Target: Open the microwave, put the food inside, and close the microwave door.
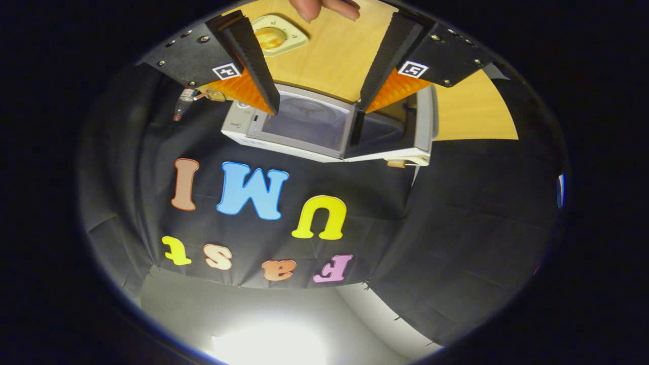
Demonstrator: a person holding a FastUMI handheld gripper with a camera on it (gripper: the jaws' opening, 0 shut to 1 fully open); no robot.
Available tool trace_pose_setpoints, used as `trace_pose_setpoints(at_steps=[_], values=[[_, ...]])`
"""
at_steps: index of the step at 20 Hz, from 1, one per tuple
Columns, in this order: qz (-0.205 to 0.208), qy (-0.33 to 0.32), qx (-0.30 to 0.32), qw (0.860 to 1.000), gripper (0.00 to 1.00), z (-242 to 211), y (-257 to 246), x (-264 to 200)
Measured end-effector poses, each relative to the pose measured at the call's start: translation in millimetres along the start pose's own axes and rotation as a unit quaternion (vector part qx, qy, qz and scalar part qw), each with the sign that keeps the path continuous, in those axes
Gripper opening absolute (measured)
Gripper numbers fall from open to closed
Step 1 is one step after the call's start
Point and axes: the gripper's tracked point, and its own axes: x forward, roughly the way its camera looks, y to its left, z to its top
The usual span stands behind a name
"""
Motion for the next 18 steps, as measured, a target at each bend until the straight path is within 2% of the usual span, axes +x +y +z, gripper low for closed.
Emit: trace_pose_setpoints(at_steps=[2,6,9,12,15,18], values=[[0.007,0.016,0.011,1.000,0.97,-19.8,-18.3,-1.0],[-0.009,0.058,0.007,0.998,0.97,-65.6,-69.1,4.8],[-0.008,0.104,0.026,0.994,0.97,-109.4,-91.9,12.9],[0.012,0.173,0.065,0.983,0.97,-160.0,-99.6,27.5],[0.012,0.226,0.075,0.971,0.97,-189.2,-109.4,37.6],[0.036,0.268,0.099,0.958,0.97,-215.0,-103.1,45.3]])
